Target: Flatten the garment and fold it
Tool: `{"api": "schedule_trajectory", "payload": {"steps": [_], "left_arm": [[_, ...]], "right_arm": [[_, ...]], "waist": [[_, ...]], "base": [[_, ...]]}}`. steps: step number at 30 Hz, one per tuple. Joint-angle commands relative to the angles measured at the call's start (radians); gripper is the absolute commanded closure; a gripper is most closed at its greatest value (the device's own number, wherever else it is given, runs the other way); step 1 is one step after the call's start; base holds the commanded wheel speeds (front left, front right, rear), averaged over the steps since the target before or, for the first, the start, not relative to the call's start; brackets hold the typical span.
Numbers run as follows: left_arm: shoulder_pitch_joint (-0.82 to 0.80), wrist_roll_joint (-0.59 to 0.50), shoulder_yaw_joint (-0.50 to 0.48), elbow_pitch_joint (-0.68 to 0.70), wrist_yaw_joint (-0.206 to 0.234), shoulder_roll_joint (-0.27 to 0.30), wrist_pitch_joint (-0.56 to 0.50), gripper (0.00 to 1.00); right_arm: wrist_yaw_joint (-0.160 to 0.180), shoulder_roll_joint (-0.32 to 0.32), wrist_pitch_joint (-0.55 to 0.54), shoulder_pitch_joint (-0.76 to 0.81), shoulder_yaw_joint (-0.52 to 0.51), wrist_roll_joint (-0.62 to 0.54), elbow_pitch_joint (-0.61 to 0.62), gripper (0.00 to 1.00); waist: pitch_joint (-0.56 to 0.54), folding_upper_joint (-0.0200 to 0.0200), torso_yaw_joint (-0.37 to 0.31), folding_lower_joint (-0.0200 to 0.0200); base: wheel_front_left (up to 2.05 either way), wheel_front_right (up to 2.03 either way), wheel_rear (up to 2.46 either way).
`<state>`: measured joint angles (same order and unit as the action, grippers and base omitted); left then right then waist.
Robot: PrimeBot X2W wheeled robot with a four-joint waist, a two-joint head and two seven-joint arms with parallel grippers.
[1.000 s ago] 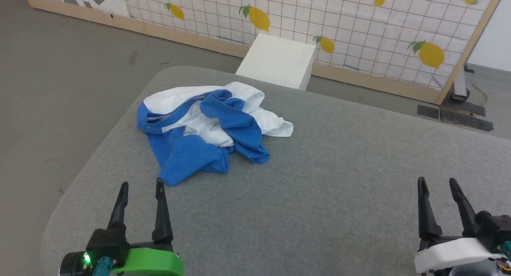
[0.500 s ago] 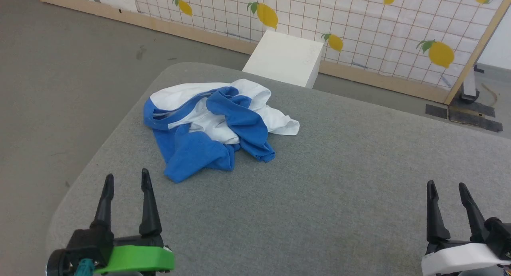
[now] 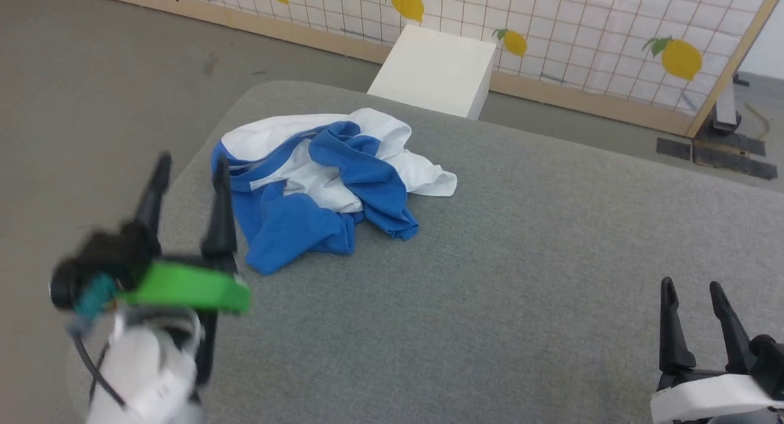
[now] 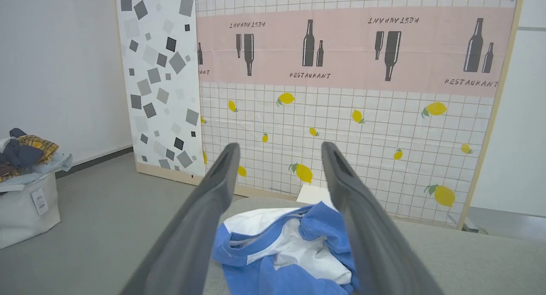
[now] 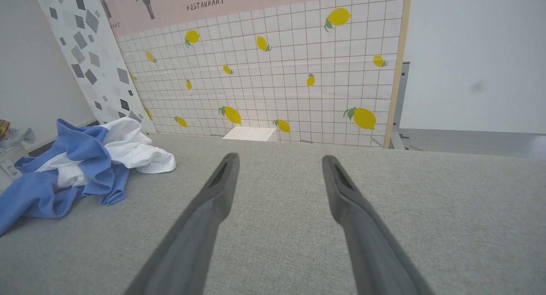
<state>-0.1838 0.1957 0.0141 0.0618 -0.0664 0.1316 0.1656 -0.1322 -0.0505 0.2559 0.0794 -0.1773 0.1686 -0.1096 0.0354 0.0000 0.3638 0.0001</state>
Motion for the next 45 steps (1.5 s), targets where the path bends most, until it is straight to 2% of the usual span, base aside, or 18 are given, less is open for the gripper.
{"api": "schedule_trajectory", "payload": {"steps": [1, 10, 17, 20, 25, 32, 38, 45], "left_arm": [[-0.059, 0.032, -0.007, -0.017, -0.008, 0.009, -0.027, 0.0], [-0.364, 0.104, -0.045, -0.186, -0.004, 0.059, -0.222, 0.0], [-0.523, 0.115, -0.02, -0.354, -0.006, 0.084, -0.352, 0.0], [-0.577, 0.122, -0.025, -0.427, 0.006, 0.091, -0.39, 0.0], [-0.627, 0.125, -0.018, -0.548, 0.013, 0.112, -0.465, 0.0], [-0.658, 0.153, -0.009, -0.681, 0.012, 0.131, -0.628, 0.0], [-0.658, 0.186, -0.016, -0.748, 0.032, 0.117, -0.715, 0.0], [-0.658, 0.216, -0.023, -0.798, 0.079, 0.09, -0.813, 0.0]], "right_arm": [[0.002, 0.0, 0.006, -0.008, -0.002, 0.0, 0.003, 0.0], [0.002, 0.0, 0.006, -0.046, -0.011, -0.035, 0.022, 0.0], [0.002, 0.0, 0.006, -0.085, -0.011, -0.061, 0.039, 0.0], [0.002, 0.0, 0.006, -0.104, -0.008, -0.066, 0.043, 0.0], [0.002, 0.0, 0.006, -0.126, -0.003, -0.067, 0.042, 0.0], [0.002, 0.0, 0.006, -0.159, -0.001, -0.071, 0.049, 0.0], [0.002, 0.0, 0.006, -0.177, -0.008, -0.077, 0.058, 0.0], [0.002, 0.0, 0.006, -0.189, -0.011, -0.08, 0.07, 0.0]], "waist": [[0.017, 0.0, -0.01, -0.0001], [0.116, 0.0, -0.051, -0.0001], [0.194, 0.0, -0.087, -0.0001], [0.223, 0.0, -0.108, -0.0001], [0.264, 0.0, -0.148, -0.0001], [0.331, 0.0, -0.214, -0.0001], [0.379, 0.0, -0.253, -0.0001], [0.413, 0.0, -0.272, -0.0001]], "base": [[0.0, 0.0, 0.0], [0.0, 0.0, 0.0], [0.0, 0.0, 0.0], [0.0, 0.0, 0.0], [0.0, 0.0, 0.0], [0.0, 0.0, 0.0], [0.0, 0.0, 0.0], [0.0, 0.0, 0.0]]}}
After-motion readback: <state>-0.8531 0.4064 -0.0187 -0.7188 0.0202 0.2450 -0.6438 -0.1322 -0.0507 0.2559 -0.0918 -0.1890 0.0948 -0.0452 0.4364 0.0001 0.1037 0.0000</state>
